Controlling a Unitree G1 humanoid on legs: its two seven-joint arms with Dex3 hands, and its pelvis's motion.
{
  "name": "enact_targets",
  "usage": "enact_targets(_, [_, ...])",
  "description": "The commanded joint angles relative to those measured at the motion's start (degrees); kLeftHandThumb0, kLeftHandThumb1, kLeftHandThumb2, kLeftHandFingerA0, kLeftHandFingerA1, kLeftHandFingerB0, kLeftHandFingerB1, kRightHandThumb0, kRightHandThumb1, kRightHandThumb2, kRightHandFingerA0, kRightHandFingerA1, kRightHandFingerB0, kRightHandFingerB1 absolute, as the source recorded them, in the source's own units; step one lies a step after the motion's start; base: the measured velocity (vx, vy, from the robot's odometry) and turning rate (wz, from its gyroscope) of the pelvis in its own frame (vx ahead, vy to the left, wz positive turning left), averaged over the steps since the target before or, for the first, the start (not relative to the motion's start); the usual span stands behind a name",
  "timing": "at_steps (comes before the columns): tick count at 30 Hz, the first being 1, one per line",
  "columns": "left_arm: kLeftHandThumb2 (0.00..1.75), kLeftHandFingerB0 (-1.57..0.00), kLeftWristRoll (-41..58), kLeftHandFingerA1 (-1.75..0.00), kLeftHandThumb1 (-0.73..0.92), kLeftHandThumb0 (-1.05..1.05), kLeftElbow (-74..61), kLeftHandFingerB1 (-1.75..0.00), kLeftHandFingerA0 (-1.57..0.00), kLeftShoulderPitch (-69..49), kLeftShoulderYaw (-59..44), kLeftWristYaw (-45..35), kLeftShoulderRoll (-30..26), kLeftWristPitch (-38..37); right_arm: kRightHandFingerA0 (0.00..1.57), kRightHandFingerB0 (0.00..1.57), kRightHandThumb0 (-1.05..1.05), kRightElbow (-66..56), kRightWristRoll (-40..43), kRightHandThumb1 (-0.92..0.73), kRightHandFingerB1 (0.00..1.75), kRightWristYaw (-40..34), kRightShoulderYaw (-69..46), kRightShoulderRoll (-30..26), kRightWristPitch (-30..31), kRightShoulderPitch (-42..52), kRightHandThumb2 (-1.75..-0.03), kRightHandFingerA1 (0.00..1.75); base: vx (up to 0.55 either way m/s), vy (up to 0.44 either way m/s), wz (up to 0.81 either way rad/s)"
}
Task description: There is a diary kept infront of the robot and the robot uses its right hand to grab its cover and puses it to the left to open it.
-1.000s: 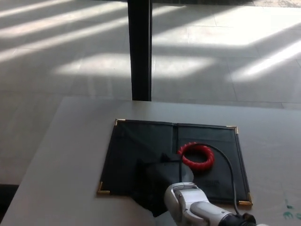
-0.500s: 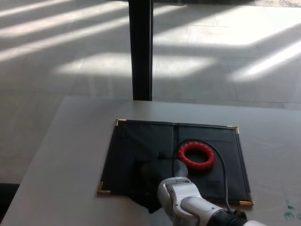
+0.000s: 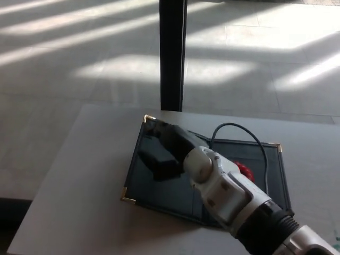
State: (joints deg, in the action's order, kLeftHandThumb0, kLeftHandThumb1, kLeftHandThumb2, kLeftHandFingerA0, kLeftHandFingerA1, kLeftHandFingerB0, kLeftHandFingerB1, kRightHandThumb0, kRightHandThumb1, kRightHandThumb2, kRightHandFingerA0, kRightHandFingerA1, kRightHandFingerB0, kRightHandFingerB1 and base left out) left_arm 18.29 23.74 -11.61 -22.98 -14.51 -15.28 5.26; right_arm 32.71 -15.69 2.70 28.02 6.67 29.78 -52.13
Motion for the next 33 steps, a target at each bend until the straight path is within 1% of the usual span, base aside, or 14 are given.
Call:
enact_targets(1, [0.64,-0.45,0.7,-0.43,0.78,-0.61,2.2,-0.41,-0.56,-2.1,-1.7,0.5,0.5,0.1,0.10,0.00,-0.93,-34.2,34.4,-0.82,0.41,6.1,-44.1,-6.4,17.5,2.6,-1.17,0.46,0.00,0.000,0.00])
enact_targets(2, [0.63,-0.45,0.8,-0.44,0.78,-0.62,2.0,-0.41,-0.55,-2.2,-1.8,0.5,0.5,0.1,0.12,0.08,-0.93,-35.8,35.1,-0.92,0.35,6.8,-45.5,-7.5,17.3,3.8,-0.79,0.40,0.00,0.000,0.00])
enact_targets(3, [0.63,-0.46,1.0,-0.44,0.77,-0.63,1.8,-0.41,-0.56,-2.3,-2.1,0.5,0.6,0.1,0.18,0.14,-0.86,-38.5,36.2,-0.92,0.37,6.7,-49.1,-9.3,16.8,6.4,-0.72,0.41,0.00,0.000,0.00])
enact_targets(14, [0.66,-0.42,2.7,-0.46,0.72,-0.64,1.6,-0.42,-0.53,-3.2,-3.7,0.5,1.1,0.6,0.54,0.47,-0.83,-42.3,35.5,-0.91,0.48,5.5,-73.9,-20.0,-0.8,29.2,-0.67,0.49,0.00,0.000,0.00])
enact_targets(15, [0.65,-0.43,3.0,-0.46,0.74,-0.63,1.4,-0.42,-0.52,-3.5,-4.0,0.7,1.1,1.0,0.49,0.48,-0.84,-40.0,36.8,-0.70,0.59,4.6,-80.5,-21.8,-3.3,32.4,-1.06,0.58,0.00,0.000,0.00])
enact_targets(17, [0.65,-0.43,3.2,-0.46,0.74,-0.63,1.7,-0.42,-0.52,-3.4,-4.4,0.7,1.0,1.1,0.49,0.48,-0.84,-39.2,37.6,-0.70,0.59,4.3,-82.2,-22.2,-3.1,32.9,-1.06,0.58,0.00,0.000,0.00])
enact_targets(18, [0.64,-0.43,3.3,-0.46,0.75,-0.63,1.7,-0.41,-0.52,-3.5,-4.6,1.0,1.0,1.0,0.67,0.61,-0.87,-34.4,37.3,-0.89,0.51,3.3,-86.9,-25.1,-5.6,34.7,-0.67,0.50,0.00,0.000,0.00])
enact_targets(19, [0.65,-0.42,3.6,-0.46,0.75,-0.62,1.8,-0.41,-0.52,-3.6,-4.8,0.7,1.0,1.1,0.64,0.57,-0.89,-31.3,38.3,-0.91,0.52,4.1,-90.9,-27.6,-6.0,36.8,-0.67,0.53,0.00,0.000,0.00])
enact_targets(20, [1.04,-0.28,3.9,-0.61,0.63,-0.56,2.1,-0.51,-0.46,-3.6,-5.0,0.1,0.8,1.0,0.70,0.58,-0.89,-28.2,38.4,-0.92,0.54,4.7,-93.3,-29.5,-8.2,38.7,-0.68,0.56,0.00,0.000,0.00])
enact_targets(21, [0.65,-0.39,3.9,-0.45,0.76,-0.61,2.2,-0.41,-0.48,-3.6,-5.1,-0.1,0.7,0.8,0.68,0.56,-0.98,-27.3,38.0,-0.73,0.58,4.8,-94.1,-30.0,-9.0,39.8,-0.89,0.61,0.00,0.000,0.00])
enact_targets(28, [0.66,-0.45,4.4,-0.47,0.72,-0.63,2.1,-0.42,-0.56,-3.8,-6.1,0.5,0.4,0.8,0.64,0.55,-0.92,-17.0,39.6,-0.92,0.60,5.1,-101.9,-33.7,-17.3,48.1,-0.72,0.66,0.00,0.000,0.00])
enact_targets(29, [1.02,-0.32,4.2,-0.63,0.59,-0.55,2.0,-0.52,-0.54,-4.0,-6.4,1.3,0.6,0.6,0.63,0.53,-0.92,-15.5,39.9,-0.92,0.61,4.6,-103.0,-33.7,-18.8,49.3,-0.72,0.68,0.00,0.000,0.00])
enact_targets(30, [0.63,-0.49,4.2,-0.45,0.75,-0.61,2.0,-0.41,-0.60,-4.1,-6.7,1.7,0.6,0.4,0.62,0.54,-0.95,-14.3,40.0,-0.92,0.61,4.4,-103.5,-33.5,-20.4,50.3,-0.70,0.69,0.00,0.000,0.00])
enact_targets(33, [0.63,-0.50,4.3,-0.45,0.75,-0.61,1.2,-0.41,-0.61,-4.6,-6.9,1.9,0.8,0.5,0.57,0.48,-0.92,-13.4,41.1,-0.92,0.62,4.2,-105.3,-32.8,-22.0,51.7,-0.72,0.70,0.00,0.000,0.00])
